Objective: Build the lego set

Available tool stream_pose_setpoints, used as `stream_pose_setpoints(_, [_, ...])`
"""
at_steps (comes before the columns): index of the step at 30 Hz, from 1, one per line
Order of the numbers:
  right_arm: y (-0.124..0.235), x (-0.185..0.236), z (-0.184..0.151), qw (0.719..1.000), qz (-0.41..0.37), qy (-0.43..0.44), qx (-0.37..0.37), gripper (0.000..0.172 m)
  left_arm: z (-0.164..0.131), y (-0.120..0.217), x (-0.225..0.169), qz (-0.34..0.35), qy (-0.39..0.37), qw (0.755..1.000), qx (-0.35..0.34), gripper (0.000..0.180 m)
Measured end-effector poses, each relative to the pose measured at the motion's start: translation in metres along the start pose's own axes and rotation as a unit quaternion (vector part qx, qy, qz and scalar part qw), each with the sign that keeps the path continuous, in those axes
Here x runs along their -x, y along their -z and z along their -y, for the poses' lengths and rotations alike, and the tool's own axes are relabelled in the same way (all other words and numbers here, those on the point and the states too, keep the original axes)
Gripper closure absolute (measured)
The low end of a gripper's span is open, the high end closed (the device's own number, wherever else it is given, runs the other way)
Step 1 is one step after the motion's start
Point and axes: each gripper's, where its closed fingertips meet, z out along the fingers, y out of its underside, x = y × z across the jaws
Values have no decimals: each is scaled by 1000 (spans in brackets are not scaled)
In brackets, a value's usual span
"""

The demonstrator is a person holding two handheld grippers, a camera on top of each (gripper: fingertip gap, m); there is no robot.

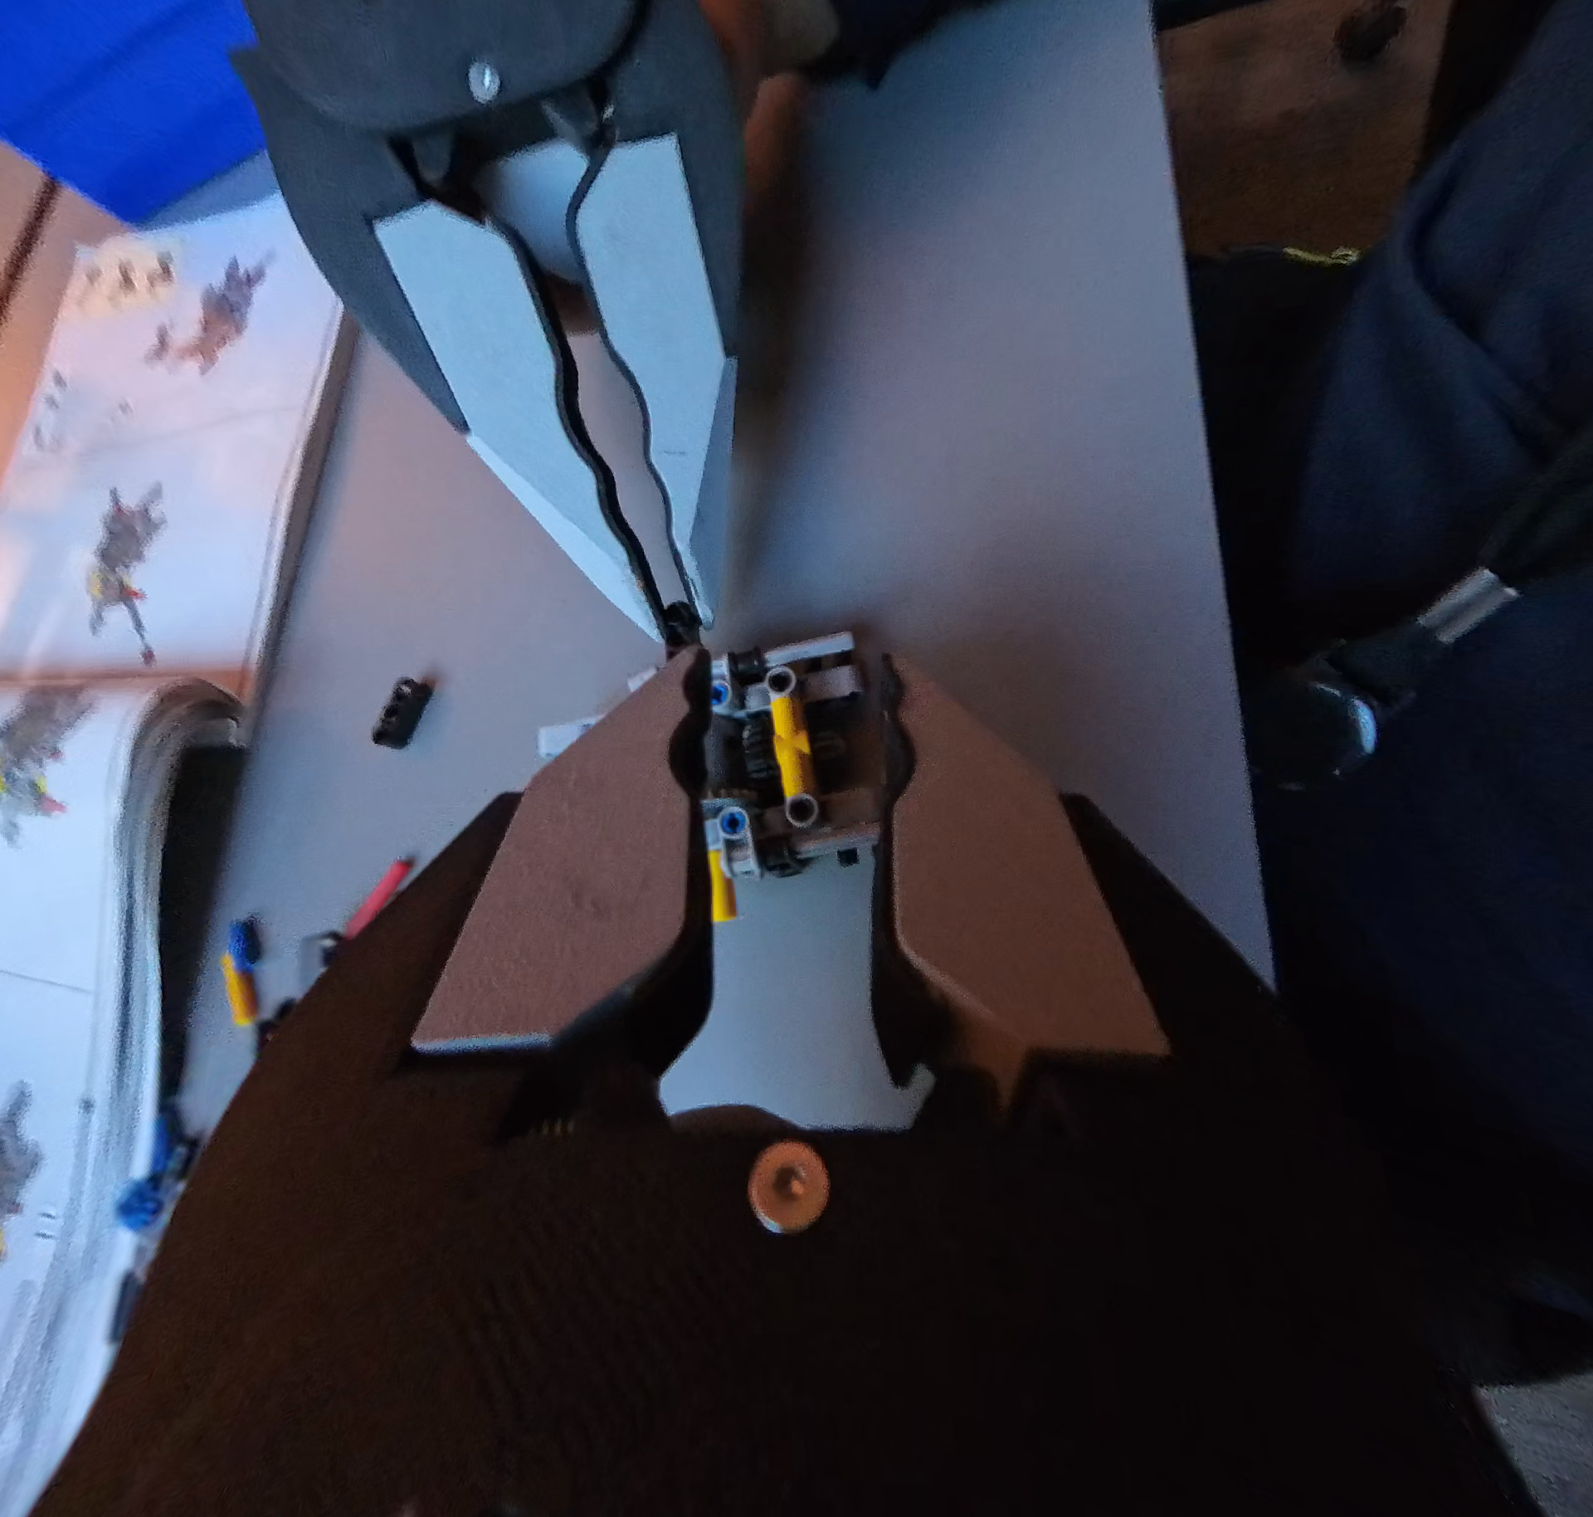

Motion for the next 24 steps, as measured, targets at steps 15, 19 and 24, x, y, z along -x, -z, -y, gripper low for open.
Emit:
stream_pose_setpoints(15, [-2,1,0,1000,-6,-2,10,167,-10,-9,5,46,42,996,58,141])
stream_pose_setpoints(19, [-2,2,-1,1000,0,-7,8,167,-10,-11,3,40,53,996,59,140])
stream_pose_setpoints(24, [-2,2,-2,1000,12,-29,-2,167,-12,-11,5,51,59,995,58,140])
